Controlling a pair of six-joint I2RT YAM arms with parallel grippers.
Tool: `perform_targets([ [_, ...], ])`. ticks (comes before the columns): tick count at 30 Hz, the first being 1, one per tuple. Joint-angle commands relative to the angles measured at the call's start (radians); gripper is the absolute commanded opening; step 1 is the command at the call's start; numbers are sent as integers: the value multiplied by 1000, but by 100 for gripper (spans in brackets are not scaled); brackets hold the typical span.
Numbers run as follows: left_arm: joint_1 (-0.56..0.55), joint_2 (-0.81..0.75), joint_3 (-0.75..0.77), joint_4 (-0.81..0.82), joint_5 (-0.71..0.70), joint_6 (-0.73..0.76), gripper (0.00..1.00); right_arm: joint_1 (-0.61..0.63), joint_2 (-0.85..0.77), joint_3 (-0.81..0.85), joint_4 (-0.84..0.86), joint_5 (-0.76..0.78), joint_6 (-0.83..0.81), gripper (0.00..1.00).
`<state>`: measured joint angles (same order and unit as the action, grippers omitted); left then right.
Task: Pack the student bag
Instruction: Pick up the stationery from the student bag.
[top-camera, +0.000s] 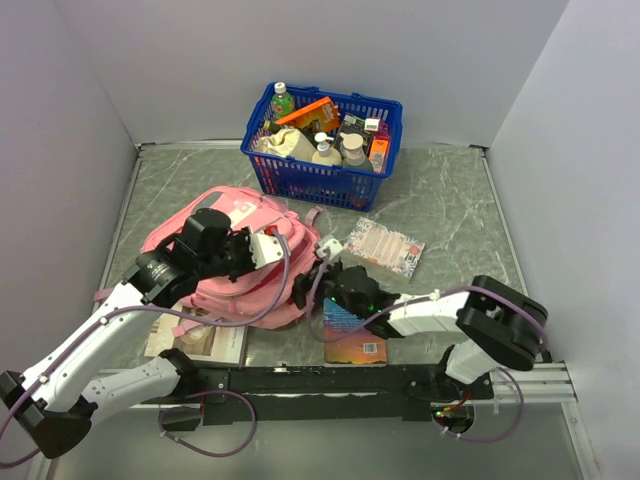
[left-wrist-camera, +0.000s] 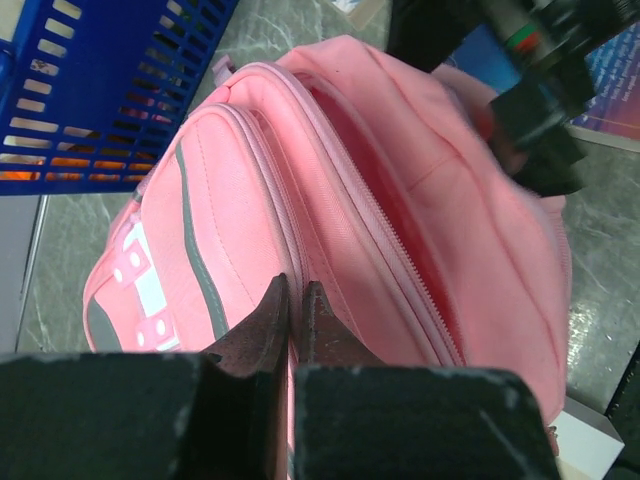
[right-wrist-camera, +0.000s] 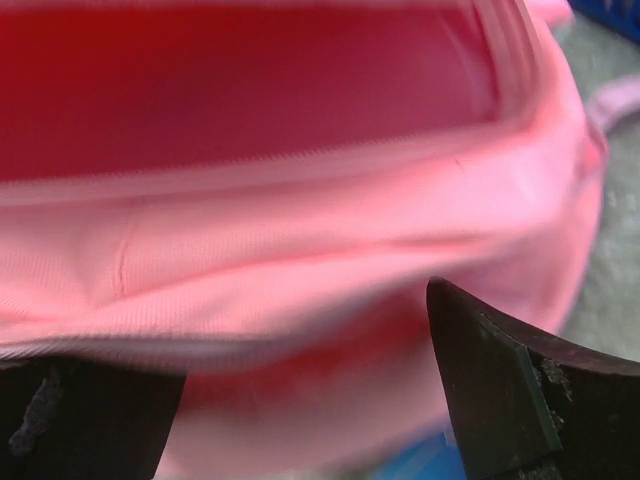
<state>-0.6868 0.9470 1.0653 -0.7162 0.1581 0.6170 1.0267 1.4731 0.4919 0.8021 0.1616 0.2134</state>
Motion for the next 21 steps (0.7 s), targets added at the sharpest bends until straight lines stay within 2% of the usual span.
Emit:
perform_targets([
  [1,-16,-17,90,84,147,15,1,16,85,128,109,-30,-159,100],
  [3,-17,-13,97,75,156,18,1,26,136,166,135,-92,-206,100],
  [7,-19,-4,131,72,169,38,1,44,220,198,160,-207,-404,100],
  [11,-17,9,206,69,172,66,1,49,256,209,89,-275,-604,100],
  [16,-17,19,257,37,192,105,1,73,274,238,-144,-275,-851,100],
  [21,-17,30,260,44,225,124,1,153,369,362,-329,-165,-1068,100],
])
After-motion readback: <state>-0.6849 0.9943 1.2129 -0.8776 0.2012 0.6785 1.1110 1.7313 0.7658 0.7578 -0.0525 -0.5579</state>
